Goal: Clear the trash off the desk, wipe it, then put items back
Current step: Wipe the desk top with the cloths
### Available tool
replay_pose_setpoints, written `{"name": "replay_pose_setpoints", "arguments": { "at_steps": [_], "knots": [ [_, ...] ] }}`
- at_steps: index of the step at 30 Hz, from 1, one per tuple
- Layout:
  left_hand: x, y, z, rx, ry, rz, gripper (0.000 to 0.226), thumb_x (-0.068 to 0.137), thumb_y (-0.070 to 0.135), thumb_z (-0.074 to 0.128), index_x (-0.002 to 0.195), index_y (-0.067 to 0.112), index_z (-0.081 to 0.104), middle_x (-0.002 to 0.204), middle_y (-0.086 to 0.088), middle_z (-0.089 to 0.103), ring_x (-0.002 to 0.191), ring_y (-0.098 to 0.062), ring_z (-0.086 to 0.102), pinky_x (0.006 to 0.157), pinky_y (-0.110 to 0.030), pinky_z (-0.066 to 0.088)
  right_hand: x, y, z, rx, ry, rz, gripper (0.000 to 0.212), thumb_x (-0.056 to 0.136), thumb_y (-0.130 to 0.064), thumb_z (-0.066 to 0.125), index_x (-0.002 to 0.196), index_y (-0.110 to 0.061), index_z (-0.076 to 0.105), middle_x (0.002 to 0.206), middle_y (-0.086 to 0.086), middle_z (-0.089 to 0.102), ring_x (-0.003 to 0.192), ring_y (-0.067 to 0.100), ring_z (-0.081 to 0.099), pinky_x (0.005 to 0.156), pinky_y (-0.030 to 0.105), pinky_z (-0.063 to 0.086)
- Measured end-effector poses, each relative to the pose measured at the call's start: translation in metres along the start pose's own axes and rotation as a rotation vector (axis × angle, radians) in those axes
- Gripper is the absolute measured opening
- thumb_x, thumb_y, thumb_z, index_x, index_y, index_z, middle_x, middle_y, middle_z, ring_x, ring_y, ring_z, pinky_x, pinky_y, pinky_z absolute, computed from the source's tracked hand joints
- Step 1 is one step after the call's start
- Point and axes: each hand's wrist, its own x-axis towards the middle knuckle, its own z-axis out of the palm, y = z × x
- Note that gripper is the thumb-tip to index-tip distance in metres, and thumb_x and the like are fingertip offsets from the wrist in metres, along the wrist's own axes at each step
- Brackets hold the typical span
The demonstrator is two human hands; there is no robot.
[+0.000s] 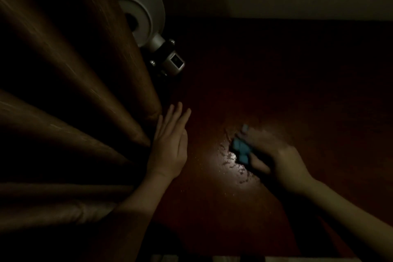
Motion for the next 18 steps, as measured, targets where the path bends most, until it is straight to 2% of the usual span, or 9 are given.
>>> {"name": "replay_pose_setpoints", "arguments": {
  "at_steps": [2, 4, 7, 9, 11, 14, 16, 18],
  "knots": [
    [0.000, 0.000, 0.000, -0.008, 0.004, -0.016, 0.047, 0.099, 0.029, 0.019, 0.145, 0.026, 0.022, 0.154, 0.008, 0.015, 0.147, -0.009, 0.007, 0.119, -0.023, -0.004, 0.028, -0.012, 0.018, 0.014, 0.111, 0.156, 0.054, 0.088, -0.046, 0.057, 0.138, -0.032, 0.044, 0.144, -0.017, 0.037, 0.132, -0.004, 0.027, 0.114, 0.025, 0.023],
    [-0.002, 0.001, 0.001, -0.055, 0.032, -0.025, 0.047, 0.098, 0.032, 0.019, 0.144, 0.027, 0.026, 0.153, 0.011, 0.015, 0.146, -0.008, 0.008, 0.119, -0.022, 0.000, 0.053, -0.031, 0.037, -0.008, 0.147, 0.187, 0.050, 0.090, -0.041, 0.057, 0.137, -0.027, 0.047, 0.144, -0.011, 0.042, 0.132, -0.003, 0.029, 0.111, 0.020, 0.018],
    [-0.007, 0.003, -0.002, -0.206, 0.164, -0.111, 0.050, 0.097, 0.033, 0.022, 0.140, 0.018, 0.041, 0.151, 0.006, 0.023, 0.144, -0.009, 0.016, 0.116, -0.015, 0.011, 0.053, -0.055, 0.047, 0.027, 0.041, -0.002, 0.053, 0.087, -0.046, 0.046, 0.132, -0.021, 0.055, 0.139, -0.002, 0.051, 0.129, 0.009, 0.044, 0.109, 0.025, 0.028],
    [-0.011, 0.005, -0.008, -0.276, 0.289, -0.140, 0.048, 0.096, 0.029, 0.026, 0.133, 0.009, 0.051, 0.148, -0.002, 0.033, 0.139, -0.010, 0.028, 0.111, -0.010, 0.019, 0.026, -0.063, 0.042, 0.056, -0.084, -0.136, 0.053, 0.085, -0.048, 0.044, 0.131, -0.024, 0.055, 0.140, -0.008, 0.049, 0.130, 0.000, 0.039, 0.112, 0.016, 0.020],
    [-0.012, 0.006, -0.015, -0.344, 0.361, -0.156, 0.046, 0.095, 0.028, 0.031, 0.127, 0.005, 0.055, 0.142, -0.003, 0.041, 0.132, -0.007, 0.037, 0.106, -0.008, 0.026, 0.006, -0.057, 0.030, 0.104, -0.148, -0.153, 0.054, 0.086, -0.052, 0.041, 0.134, -0.028, 0.051, 0.140, -0.017, 0.039, 0.131, -0.009, 0.027, 0.111, 0.007, 0.013],
    [-0.013, 0.002, -0.025, -0.384, 0.354, -0.158, 0.045, 0.094, 0.029, 0.033, 0.122, 0.005, 0.059, 0.136, -0.002, 0.048, 0.127, -0.008, 0.044, 0.104, -0.011, 0.033, 0.023, -0.058, 0.029, 0.127, -0.029, -0.019, 0.060, 0.084, -0.056, 0.035, 0.135, -0.027, 0.049, 0.139, -0.017, 0.037, 0.130, -0.007, 0.028, 0.110, 0.014, 0.016],
    [-0.013, -0.003, -0.029, -0.395, 0.372, -0.164, 0.045, 0.093, 0.029, 0.033, 0.119, 0.005, 0.061, 0.134, 0.000, 0.049, 0.125, -0.003, 0.044, 0.102, -0.008, 0.032, 0.051, -0.075, 0.046, 0.087, 0.055, 0.061, 0.062, 0.083, -0.053, 0.035, 0.132, -0.020, 0.054, 0.140, -0.007, 0.046, 0.130, 0.003, 0.036, 0.111, 0.024, 0.025],
    [-0.011, -0.007, -0.033, -0.415, 0.397, -0.189, 0.046, 0.092, 0.031, 0.033, 0.119, 0.005, 0.061, 0.132, 0.002, 0.050, 0.124, -0.001, 0.044, 0.102, -0.009, 0.033, 0.062, -0.095, 0.067, 0.025, 0.077, 0.038, 0.056, 0.085, -0.046, 0.041, 0.128, -0.016, 0.058, 0.136, 0.001, 0.055, 0.128, 0.012, 0.047, 0.109, 0.033, 0.035]
  ]
}}
